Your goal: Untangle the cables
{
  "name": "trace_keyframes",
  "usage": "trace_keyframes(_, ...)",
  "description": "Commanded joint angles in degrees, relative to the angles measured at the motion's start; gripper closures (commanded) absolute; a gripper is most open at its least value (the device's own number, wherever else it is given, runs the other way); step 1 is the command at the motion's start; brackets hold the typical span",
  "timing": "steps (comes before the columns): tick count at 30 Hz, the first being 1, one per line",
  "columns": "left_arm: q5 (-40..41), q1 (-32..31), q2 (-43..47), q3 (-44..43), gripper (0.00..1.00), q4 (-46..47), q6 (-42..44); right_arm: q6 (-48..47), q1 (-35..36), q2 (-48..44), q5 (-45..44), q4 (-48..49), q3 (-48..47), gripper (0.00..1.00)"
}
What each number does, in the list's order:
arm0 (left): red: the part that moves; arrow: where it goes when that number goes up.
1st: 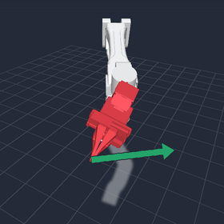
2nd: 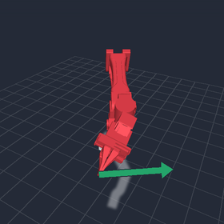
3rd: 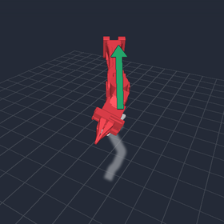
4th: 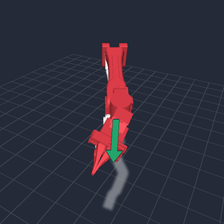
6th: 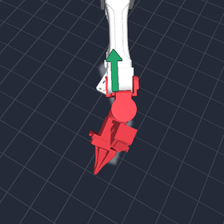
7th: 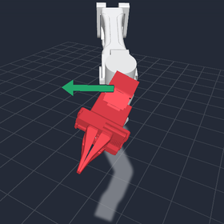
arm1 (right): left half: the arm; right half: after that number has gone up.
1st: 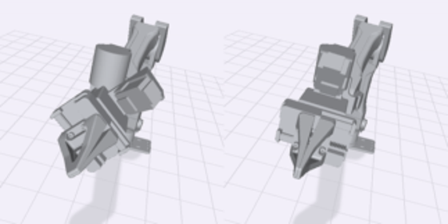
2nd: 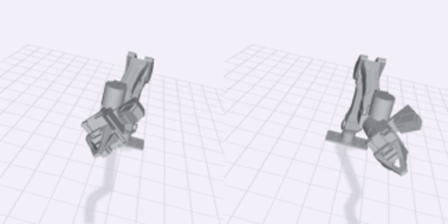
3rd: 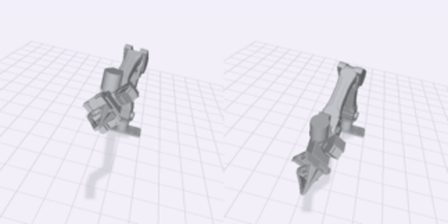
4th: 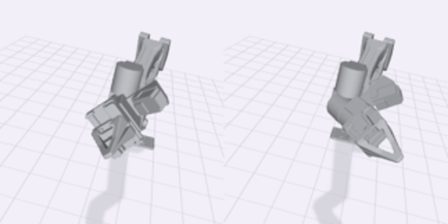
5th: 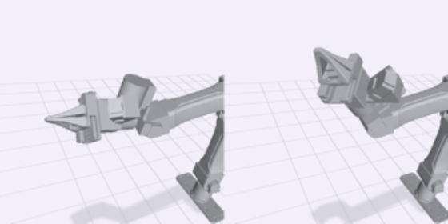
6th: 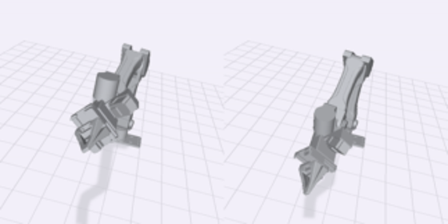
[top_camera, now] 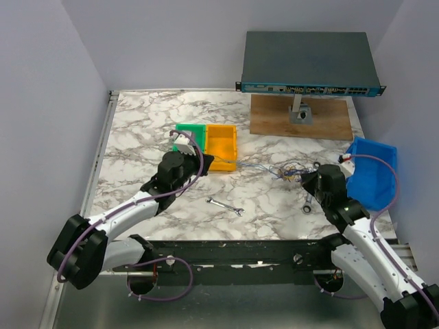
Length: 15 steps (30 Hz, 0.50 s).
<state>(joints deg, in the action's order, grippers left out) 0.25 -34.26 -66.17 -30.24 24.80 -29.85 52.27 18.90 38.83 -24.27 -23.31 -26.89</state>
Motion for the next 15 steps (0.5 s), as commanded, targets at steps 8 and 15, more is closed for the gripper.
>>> trace_keyframes(8,-23.36,-4.21,-9.62,-9.33,0.27,3.58,7.67,-16.78,-0.18,-0.56,40.80,21.63,2.50,0.99)
trace_keyframes(15,-36.17,-5.30,-16.31,-13.03,0.15,6.95,5.80,-16.90,-0.16,3.15,49.54,26.11,2.06,0.99)
